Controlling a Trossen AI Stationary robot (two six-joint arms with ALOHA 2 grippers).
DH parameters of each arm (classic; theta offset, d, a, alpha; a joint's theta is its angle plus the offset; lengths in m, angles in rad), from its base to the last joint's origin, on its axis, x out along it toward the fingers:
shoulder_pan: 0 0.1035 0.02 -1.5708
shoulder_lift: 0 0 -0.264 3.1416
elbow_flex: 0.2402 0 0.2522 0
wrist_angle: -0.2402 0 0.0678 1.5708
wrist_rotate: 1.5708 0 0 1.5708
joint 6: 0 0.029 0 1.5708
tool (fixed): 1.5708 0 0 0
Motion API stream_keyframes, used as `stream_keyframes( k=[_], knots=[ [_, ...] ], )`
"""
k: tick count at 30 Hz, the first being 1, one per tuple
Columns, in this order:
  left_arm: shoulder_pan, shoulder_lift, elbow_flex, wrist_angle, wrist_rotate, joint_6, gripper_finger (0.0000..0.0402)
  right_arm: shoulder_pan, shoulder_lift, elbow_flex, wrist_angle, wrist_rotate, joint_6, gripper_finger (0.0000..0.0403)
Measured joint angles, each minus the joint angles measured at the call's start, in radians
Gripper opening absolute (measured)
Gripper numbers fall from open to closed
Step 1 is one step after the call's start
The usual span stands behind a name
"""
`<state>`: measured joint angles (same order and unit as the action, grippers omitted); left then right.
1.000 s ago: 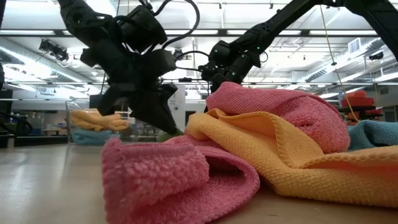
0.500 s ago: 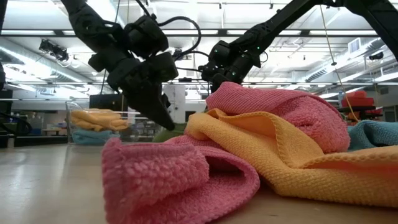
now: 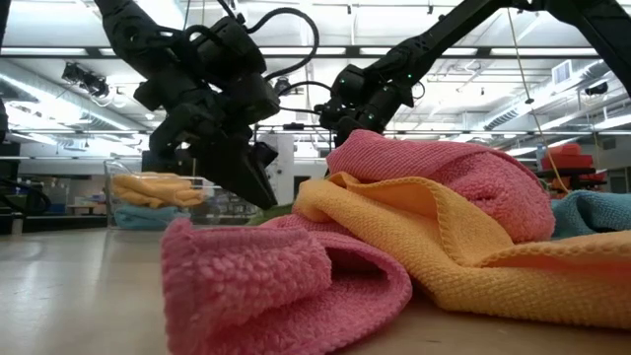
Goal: Fold microfiber towels
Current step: Fold the left green microfiber towel
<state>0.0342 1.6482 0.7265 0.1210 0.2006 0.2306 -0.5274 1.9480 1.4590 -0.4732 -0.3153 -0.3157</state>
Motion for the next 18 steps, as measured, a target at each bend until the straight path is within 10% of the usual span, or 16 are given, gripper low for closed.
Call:
stream_keyframes(
  k=[18],
  knots=[
    [-0.042,0.009,0.0,0.038,-0.091,0.072,0.0073,0.0,0.0,0.0,0.001,0.0,0.004,0.0138]
  ],
)
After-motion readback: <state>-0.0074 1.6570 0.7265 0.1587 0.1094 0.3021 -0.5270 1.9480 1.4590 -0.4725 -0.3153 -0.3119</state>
